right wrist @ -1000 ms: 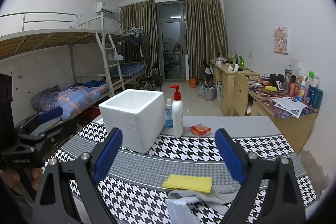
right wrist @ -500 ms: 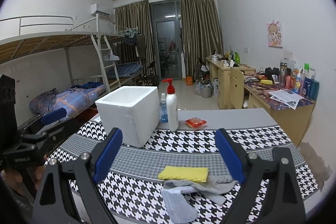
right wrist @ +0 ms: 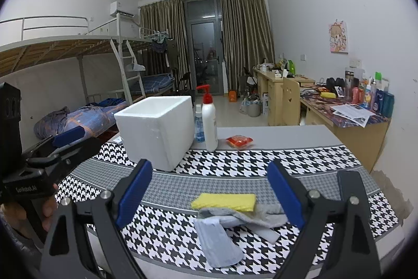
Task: Organize soft objects
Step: 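Grasp the light-blue face mask with the right tool and lift it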
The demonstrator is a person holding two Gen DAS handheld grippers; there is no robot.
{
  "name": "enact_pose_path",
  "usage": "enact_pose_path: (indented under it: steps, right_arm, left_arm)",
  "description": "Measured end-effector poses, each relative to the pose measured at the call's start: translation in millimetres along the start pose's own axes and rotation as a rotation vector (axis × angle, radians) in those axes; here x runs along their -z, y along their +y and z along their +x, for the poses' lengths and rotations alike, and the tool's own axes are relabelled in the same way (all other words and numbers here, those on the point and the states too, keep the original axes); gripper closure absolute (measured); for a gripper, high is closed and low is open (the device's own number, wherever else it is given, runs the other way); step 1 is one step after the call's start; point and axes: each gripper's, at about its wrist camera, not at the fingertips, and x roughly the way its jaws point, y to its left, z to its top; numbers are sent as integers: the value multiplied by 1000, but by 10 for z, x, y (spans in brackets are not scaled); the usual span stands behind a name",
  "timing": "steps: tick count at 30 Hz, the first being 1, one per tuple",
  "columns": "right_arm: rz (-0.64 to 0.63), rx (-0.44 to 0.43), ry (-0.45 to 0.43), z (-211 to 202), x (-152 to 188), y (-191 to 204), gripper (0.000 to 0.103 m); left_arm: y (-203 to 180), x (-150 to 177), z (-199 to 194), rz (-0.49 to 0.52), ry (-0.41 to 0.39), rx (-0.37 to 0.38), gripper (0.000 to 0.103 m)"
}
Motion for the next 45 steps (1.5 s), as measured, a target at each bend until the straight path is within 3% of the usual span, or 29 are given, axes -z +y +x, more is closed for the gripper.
enact_pose_path:
  steps: [16, 29, 38, 40, 42, 45]
  right_arm:
    - [-32, 17, 47, 85, 275, 25, 11]
    - [-14, 7, 139, 337, 440, -11, 11]
    - [14, -37, 214, 495, 576, -58, 31]
    - [26, -62, 231, 513, 615, -86, 43]
    - [34, -70, 245, 540, 654, -106, 43]
    - [35, -81, 261, 561, 693, -108, 51]
  left_arm:
    - [23, 185, 162, -24, 59, 19, 1]
    - [44, 319, 312, -34, 110, 29, 1]
    - [33, 370, 400, -37, 141, 36, 1]
    - [13, 391, 434, -34, 152, 40, 1]
    - [-2, 405, 459, -31, 160, 43, 1]
    - [-6, 421, 495, -35, 171, 42, 1]
